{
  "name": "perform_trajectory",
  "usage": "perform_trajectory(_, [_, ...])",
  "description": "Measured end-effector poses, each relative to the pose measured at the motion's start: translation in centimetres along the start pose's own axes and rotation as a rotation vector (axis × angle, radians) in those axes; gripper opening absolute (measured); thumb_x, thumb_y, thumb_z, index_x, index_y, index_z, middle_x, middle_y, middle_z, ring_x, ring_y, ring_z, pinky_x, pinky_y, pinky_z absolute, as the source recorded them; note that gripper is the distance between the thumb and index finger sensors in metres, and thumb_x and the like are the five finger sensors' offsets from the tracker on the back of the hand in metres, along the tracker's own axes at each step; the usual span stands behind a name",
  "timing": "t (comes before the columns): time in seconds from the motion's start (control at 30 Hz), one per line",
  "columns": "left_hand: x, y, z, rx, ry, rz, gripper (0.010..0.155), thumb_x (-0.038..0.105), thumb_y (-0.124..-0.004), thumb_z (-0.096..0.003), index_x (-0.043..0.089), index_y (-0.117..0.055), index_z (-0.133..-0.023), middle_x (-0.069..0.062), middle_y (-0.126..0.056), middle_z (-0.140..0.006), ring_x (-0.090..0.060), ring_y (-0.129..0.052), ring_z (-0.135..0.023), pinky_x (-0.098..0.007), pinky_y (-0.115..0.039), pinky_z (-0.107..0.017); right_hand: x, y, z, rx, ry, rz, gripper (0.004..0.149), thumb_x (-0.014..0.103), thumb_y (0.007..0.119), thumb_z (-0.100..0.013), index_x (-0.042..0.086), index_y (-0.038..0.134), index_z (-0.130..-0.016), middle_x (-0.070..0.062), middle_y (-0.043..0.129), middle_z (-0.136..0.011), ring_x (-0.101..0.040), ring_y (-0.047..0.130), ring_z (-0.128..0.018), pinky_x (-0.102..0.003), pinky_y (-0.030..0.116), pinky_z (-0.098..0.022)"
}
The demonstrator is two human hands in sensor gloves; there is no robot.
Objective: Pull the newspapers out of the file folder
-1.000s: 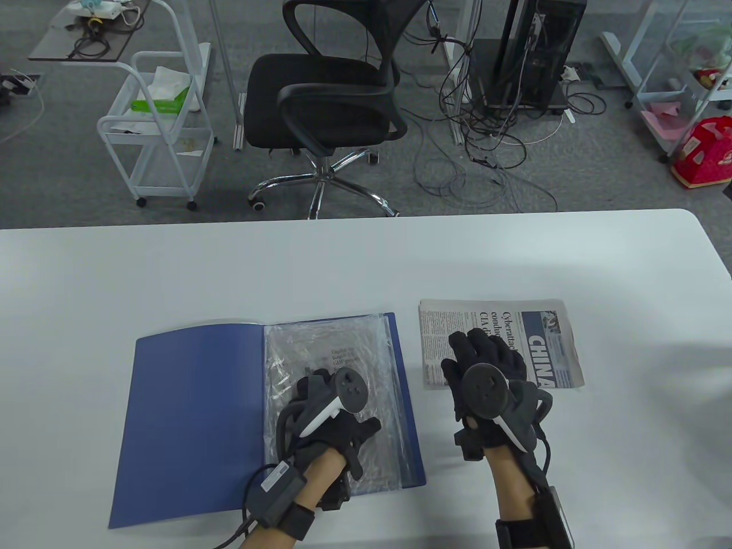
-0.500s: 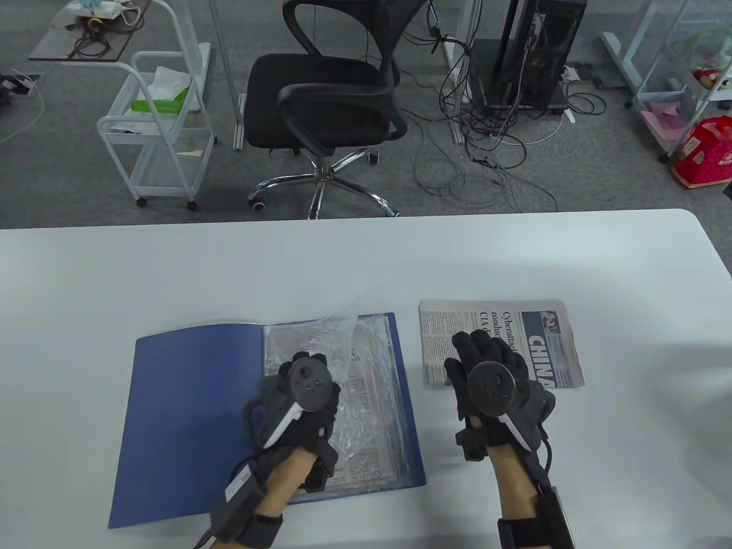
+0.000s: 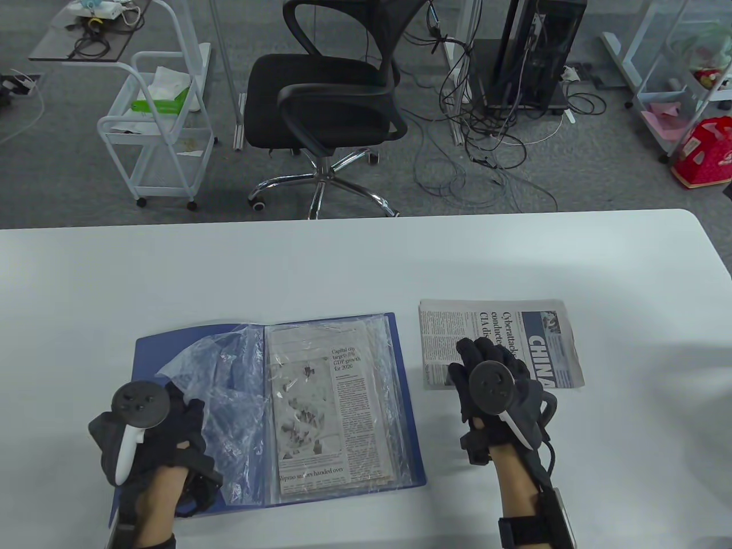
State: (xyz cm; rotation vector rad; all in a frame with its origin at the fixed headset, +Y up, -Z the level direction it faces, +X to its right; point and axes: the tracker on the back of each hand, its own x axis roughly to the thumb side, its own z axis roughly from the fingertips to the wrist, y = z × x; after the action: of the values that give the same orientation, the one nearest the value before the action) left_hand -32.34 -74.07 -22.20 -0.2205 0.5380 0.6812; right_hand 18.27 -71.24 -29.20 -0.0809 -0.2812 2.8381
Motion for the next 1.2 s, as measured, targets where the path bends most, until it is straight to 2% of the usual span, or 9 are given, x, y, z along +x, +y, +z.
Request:
perform_trajectory(0.13, [-1.6,1.1,-0.6,-0.002,0.039,0.103,0.08,0.044,-0.069,-0.0506,0.003,-0.038,-0.112,-0.03,-0.032,-0.117,-0.063,-0.044,-0.103,-0.07,-0.049,-0.067,-0.3,0.1,-0.1,0.005,0.013,0.002,0.056,0.051,0.071,-0.04,0.032,0.073,-0.092,-0.006,0.078,-0.101,-0.039,0.08,-0.093,-0.064,0.062,-0.065])
perform_trajectory(0.27, [-1.8,3.0,-0.1,0.048,-0.039,0.207,0.075,0.039,-0.068,-0.0515,0.007,-0.04,-0.113,-0.029,-0.032,-0.117,-0.063,-0.044,-0.103,-0.07,-0.049,-0.067,-0.3,0.1,-0.2,0.005,0.016,0.001,0.056,0.051,0.071,-0.04,0.032,0.073,-0.093,-0.006,0.077,-0.101,-0.039,0.079,-0.094,-0.064,0.062,-0.065])
perform_trajectory(0.37, [-1.6,4.6,0.6,0.117,-0.125,0.267,0.068,0.029,-0.067,-0.0512,0.011,-0.049,-0.114,-0.027,-0.036,-0.119,-0.062,-0.047,-0.104,-0.07,-0.05,-0.068,-0.3,0.1,-0.1,0.003,0.013,0.003,0.056,0.051,0.071,-0.04,0.032,0.073,-0.093,-0.006,0.078,-0.101,-0.039,0.08,-0.093,-0.064,0.062,-0.065])
perform_trajectory(0.47, [-1.2,5.9,1.1,0.146,-0.267,0.314,0.066,0.028,-0.067,-0.0508,0.013,-0.054,-0.114,-0.024,-0.038,-0.12,-0.061,-0.047,-0.105,-0.069,-0.05,-0.068,-0.3,0.2,-0.1,0.0,0.009,0.001,0.056,0.051,0.071,-0.04,0.032,0.073,-0.092,-0.007,0.078,-0.101,-0.039,0.08,-0.093,-0.064,0.062,-0.065])
perform_trajectory(0.63, [-0.5,7.4,2.4,0.222,-0.446,0.395,0.064,0.033,-0.068,-0.0514,0.009,-0.069,-0.111,-0.026,-0.047,-0.12,-0.061,-0.047,-0.105,-0.07,-0.047,-0.069,-0.4,0.2,-0.2,-0.005,0.009,-0.002,0.056,0.051,0.071,-0.04,0.032,0.073,-0.092,-0.007,0.077,-0.101,-0.039,0.08,-0.093,-0.064,0.062,-0.065])
perform_trajectory(0.73, [0.8,7.7,3.4,0.225,-0.562,0.343,0.065,0.038,-0.07,-0.0512,0.009,-0.075,-0.109,-0.023,-0.053,-0.121,-0.061,-0.045,-0.106,-0.071,-0.044,-0.07,-0.3,0.2,-0.2,-0.003,0.009,-0.001,0.056,0.051,0.071,-0.04,0.032,0.073,-0.092,-0.007,0.078,-0.101,-0.039,0.08,-0.093,-0.064,0.062,-0.065])
perform_trajectory(0.87, [3.6,6.0,4.6,0.114,-0.655,0.154,0.065,0.041,-0.072,-0.0509,0.01,-0.077,-0.108,-0.022,-0.056,-0.12,-0.06,-0.046,-0.107,-0.07,-0.044,-0.07,-0.3,0.2,-0.1,0.001,0.007,0.003,0.056,0.051,0.071,-0.04,0.032,0.073,-0.092,-0.007,0.078,-0.101,-0.039,0.08,-0.093,-0.065,0.062,-0.065])
perform_trajectory(1.03, [6.8,1.4,5.0,-0.037,-0.705,-0.062,0.067,0.043,-0.071,-0.0509,0.011,-0.073,-0.109,-0.023,-0.055,-0.12,-0.06,-0.048,-0.106,-0.069,-0.045,-0.07,-0.2,0.3,-0.1,0.009,0.004,0.014,0.056,0.051,0.071,-0.04,0.032,0.073,-0.092,-0.007,0.078,-0.101,-0.039,0.08,-0.093,-0.065,0.062,-0.065])
perform_trajectory(1.2, [8.2,-3.3,4.9,-0.171,-0.719,-0.21,0.068,0.043,-0.071,-0.0508,0.013,-0.066,-0.112,-0.024,-0.052,-0.12,-0.061,-0.047,-0.106,-0.07,-0.045,-0.07,0.1,0.6,0.0,0.024,-0.009,0.027,0.056,0.051,0.071,-0.04,0.032,0.073,-0.092,-0.007,0.078,-0.101,-0.039,0.08,-0.093,-0.065,0.062,-0.065])
